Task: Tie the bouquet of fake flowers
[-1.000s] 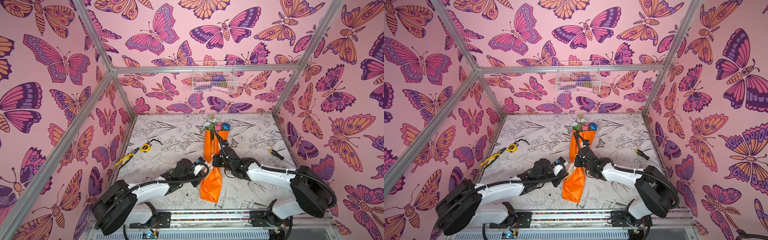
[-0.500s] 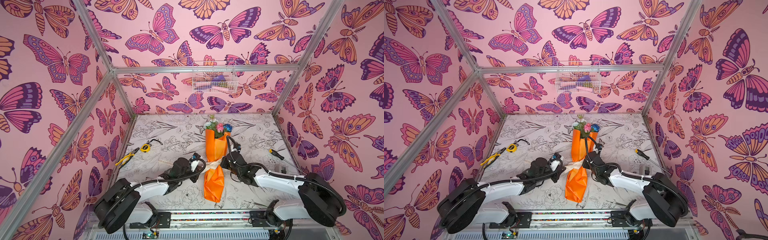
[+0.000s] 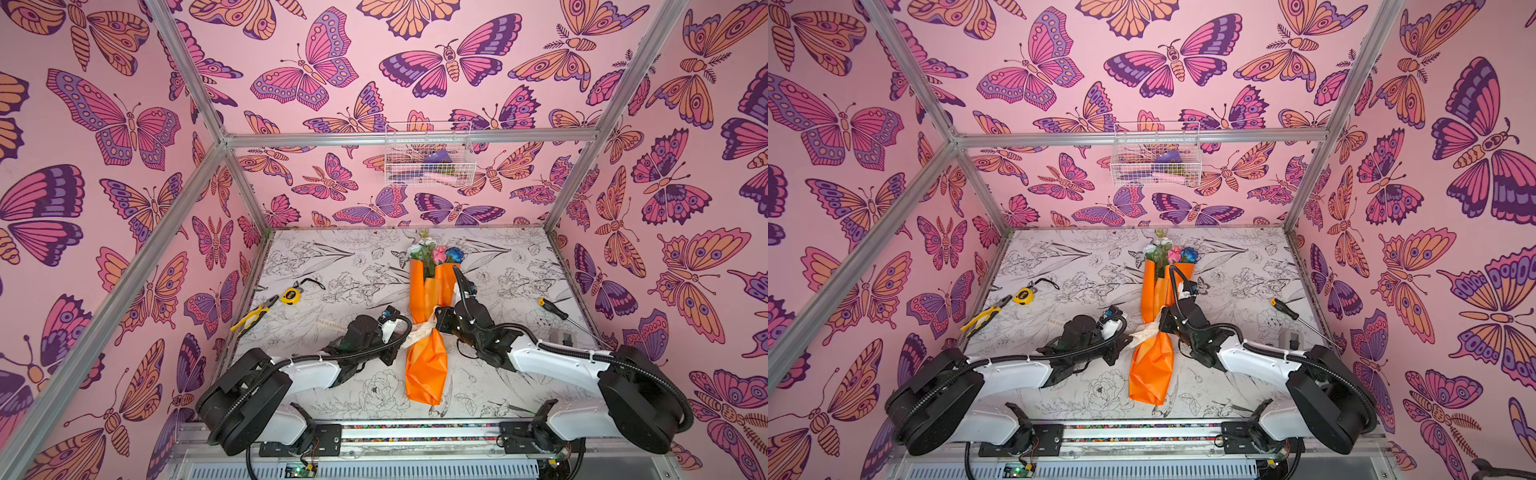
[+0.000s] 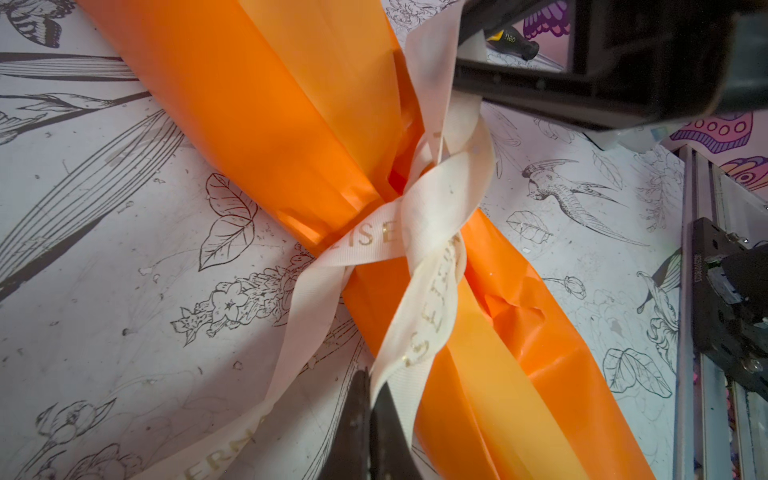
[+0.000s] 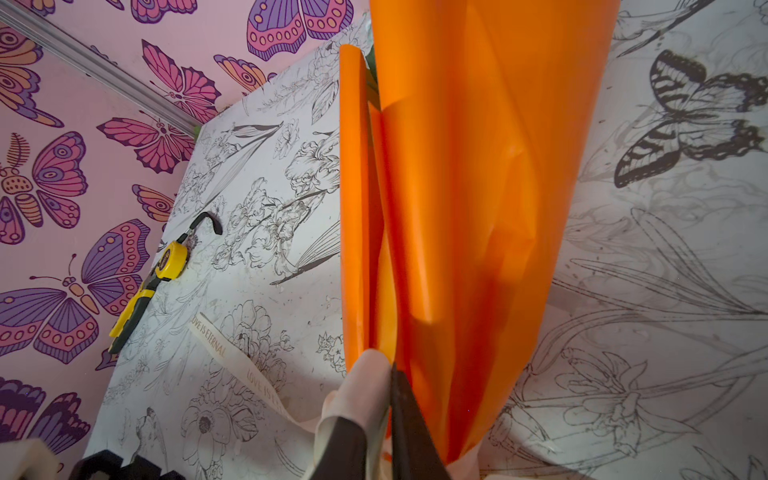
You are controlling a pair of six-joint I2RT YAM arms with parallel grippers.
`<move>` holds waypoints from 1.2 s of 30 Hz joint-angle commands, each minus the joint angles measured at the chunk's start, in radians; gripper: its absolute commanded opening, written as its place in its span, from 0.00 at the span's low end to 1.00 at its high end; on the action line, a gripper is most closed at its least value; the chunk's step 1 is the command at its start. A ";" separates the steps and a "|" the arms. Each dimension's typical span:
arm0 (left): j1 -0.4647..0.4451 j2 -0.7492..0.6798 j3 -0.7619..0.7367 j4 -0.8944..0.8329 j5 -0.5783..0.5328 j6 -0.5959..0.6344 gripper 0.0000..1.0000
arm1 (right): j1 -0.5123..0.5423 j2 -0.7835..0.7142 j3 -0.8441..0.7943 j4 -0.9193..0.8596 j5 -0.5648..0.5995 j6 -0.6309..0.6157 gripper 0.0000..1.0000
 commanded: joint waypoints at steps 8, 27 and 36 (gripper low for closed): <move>0.015 0.049 0.016 0.021 -0.026 -0.039 0.00 | -0.001 -0.167 -0.108 -0.069 0.135 0.064 0.14; 0.062 0.084 -0.005 0.029 -0.220 -0.119 0.00 | -0.061 -0.198 -0.180 -0.280 0.250 0.168 0.00; 0.067 0.148 -0.012 0.056 -0.265 -0.172 0.00 | -0.135 0.002 -0.146 -0.220 0.143 0.158 0.00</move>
